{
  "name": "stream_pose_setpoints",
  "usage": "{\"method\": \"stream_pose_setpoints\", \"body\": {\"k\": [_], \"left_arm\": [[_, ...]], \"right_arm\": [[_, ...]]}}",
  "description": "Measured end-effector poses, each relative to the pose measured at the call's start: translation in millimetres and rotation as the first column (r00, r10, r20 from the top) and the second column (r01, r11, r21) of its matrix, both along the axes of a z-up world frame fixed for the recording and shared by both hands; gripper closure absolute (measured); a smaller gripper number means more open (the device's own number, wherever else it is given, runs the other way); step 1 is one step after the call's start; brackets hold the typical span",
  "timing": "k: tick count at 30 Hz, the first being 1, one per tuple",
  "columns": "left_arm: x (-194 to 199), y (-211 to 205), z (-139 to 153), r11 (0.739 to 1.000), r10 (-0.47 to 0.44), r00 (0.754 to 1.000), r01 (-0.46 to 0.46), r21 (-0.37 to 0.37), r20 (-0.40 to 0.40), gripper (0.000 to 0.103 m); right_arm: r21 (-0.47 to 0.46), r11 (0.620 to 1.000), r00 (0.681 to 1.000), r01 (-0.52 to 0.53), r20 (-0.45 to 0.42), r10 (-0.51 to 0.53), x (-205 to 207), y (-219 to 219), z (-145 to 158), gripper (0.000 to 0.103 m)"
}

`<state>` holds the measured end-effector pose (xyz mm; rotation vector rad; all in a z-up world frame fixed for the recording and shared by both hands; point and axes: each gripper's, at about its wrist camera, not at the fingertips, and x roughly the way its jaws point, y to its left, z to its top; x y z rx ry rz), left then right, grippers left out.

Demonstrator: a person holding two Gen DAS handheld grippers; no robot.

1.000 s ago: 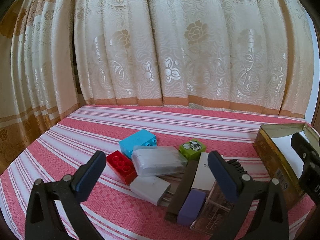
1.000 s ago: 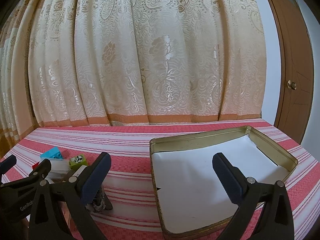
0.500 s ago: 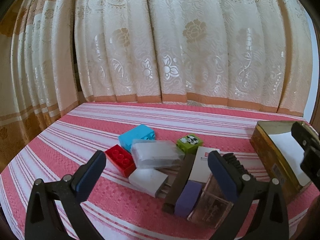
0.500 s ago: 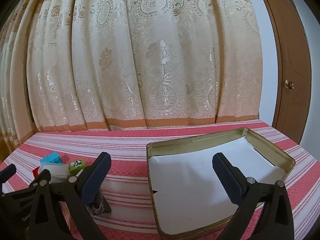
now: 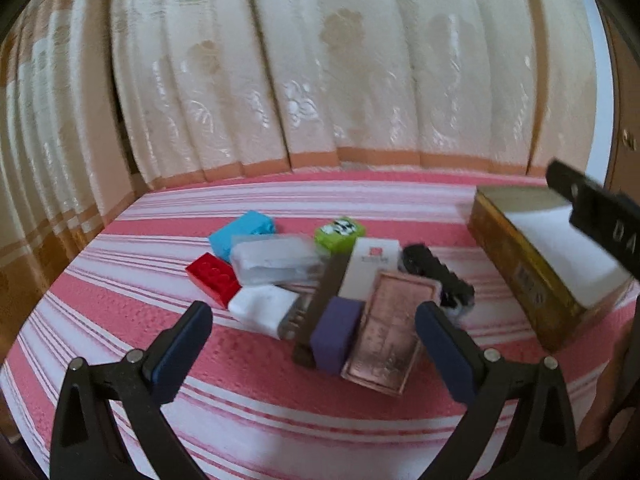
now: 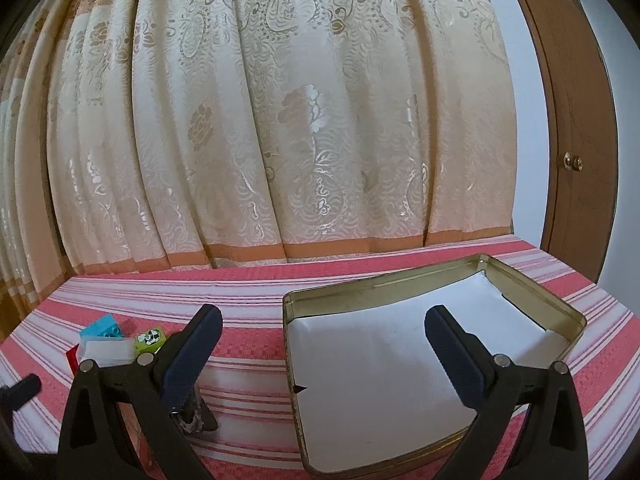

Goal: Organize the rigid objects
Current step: 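Grasp the purple block and copper card with left gripper while right grasps black brush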

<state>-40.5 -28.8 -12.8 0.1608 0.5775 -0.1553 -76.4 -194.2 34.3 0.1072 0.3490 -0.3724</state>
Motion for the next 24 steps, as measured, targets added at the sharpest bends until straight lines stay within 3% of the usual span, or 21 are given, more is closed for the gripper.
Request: {"method": "stream_pose_setpoints", "body": {"k": [4, 6, 8, 11, 19, 24], "left_arm": [[2.4, -16.0, -5.1, 0.996, -0.036, 0.999, 0.039, 0.076, -0.035, 0.004], [6.4, -23.6, -9.8, 0.992, -0.065, 0.995, 0.073, 0.106, -0.074, 0.014], [11.1, -28.5, -15.0, 0.988, -0.094, 0.988, 0.108, 0.112, -0.121, 0.030], [16.4, -30.1, -20.0, 0.985, -0.143, 0.974, 0.158, 0.076, -0.176, 0.037], [36.2, -23.3, -28.2, 0.979, -0.203, 0.942, 0.197, -0.052, -0.269, 0.038], [36.0, -10.8, -24.7, 0.973, -0.215, 0.942, 0.186, -0.134, -0.258, 0.038]], "right_arm": [[0.016, 1.000, 1.000, -0.013, -0.006, 0.013, 0.9, -1.2, 0.6, 0.001], [0.012, 1.000, 1.000, -0.010, -0.004, 0.010, 0.4, -1.2, 1.2, 0.000], [0.012, 1.000, 1.000, -0.008, 0.000, 0.008, -0.6, -1.6, 1.6, 0.000], [0.021, 1.000, 1.000, -0.008, -0.001, 0.008, -0.2, -3.3, 1.6, 0.000], [0.044, 0.999, 1.000, -0.015, -0.010, 0.015, 1.6, -5.6, 0.7, 0.000], [0.048, 0.998, 0.999, -0.047, -0.018, 0.048, 4.5, -3.3, -0.9, 0.001]]}}
